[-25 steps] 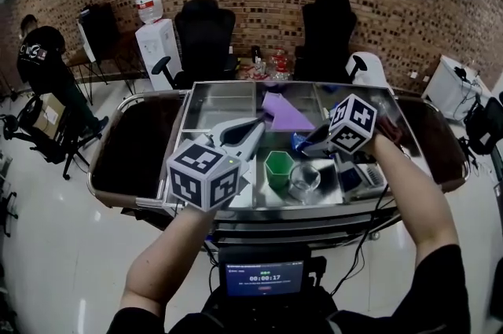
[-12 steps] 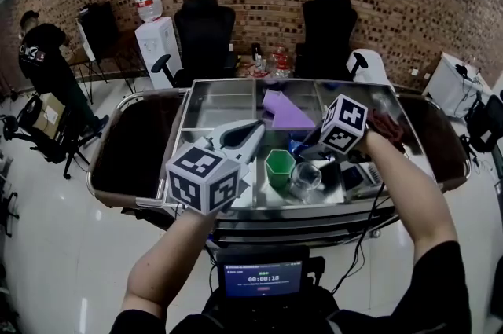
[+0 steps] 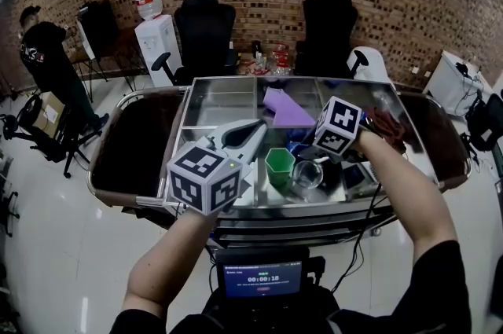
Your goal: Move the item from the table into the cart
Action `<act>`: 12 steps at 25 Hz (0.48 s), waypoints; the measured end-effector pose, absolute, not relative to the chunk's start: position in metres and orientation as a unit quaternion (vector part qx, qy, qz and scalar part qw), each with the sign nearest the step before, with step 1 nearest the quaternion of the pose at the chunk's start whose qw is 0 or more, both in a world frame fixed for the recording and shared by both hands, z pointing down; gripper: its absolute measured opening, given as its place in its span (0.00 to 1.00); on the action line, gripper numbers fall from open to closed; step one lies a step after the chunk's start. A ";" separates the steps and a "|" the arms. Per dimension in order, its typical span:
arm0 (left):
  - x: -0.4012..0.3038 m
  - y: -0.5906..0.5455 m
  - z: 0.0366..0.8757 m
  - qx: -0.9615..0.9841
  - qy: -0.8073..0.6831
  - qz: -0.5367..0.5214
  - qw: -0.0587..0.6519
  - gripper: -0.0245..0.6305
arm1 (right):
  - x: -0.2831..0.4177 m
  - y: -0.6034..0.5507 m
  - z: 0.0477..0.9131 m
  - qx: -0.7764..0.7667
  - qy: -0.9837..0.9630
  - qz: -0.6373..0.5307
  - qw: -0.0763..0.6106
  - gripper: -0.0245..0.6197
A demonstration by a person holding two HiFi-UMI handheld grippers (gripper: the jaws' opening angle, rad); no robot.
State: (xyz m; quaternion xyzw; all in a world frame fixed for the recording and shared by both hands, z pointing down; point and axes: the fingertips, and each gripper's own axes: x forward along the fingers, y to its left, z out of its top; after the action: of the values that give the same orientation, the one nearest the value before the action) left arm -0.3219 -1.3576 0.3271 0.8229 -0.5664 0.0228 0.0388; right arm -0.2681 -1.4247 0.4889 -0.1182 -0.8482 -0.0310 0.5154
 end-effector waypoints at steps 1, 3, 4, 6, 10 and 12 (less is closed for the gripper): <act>-0.321 -1.358 0.327 0.824 -0.565 0.023 0.039 0.04 | -0.268 -1.426 0.489 -0.116 -0.848 -0.034 0.517 0.13; -0.318 -1.358 0.327 0.825 -0.563 0.024 0.038 0.04 | -0.265 -1.427 0.491 -0.113 -0.843 -0.036 0.524 0.17; -0.317 -1.357 0.325 0.826 -0.562 0.024 0.036 0.04 | -0.263 -1.427 0.493 -0.113 -0.839 -0.038 0.531 0.19; -0.313 -1.354 0.322 0.828 -0.559 0.024 0.032 0.04 | -0.257 -1.427 0.495 -0.112 -0.833 -0.043 0.540 0.19; -0.306 -1.354 0.322 0.830 -0.556 0.024 0.030 0.04 | -0.252 -1.429 0.494 -0.102 -0.840 -0.032 0.532 0.19; -0.306 -1.354 0.324 0.830 -0.556 0.024 0.033 0.04 | -0.250 -1.429 0.494 -0.100 -0.840 -0.032 0.532 0.19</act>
State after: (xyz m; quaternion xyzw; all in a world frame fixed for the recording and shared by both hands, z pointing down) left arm -0.3058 -1.3538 0.3236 0.8302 -0.5559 0.0243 0.0328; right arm -0.2504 -1.4291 0.4936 -0.0996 -0.8403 -0.0324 0.5319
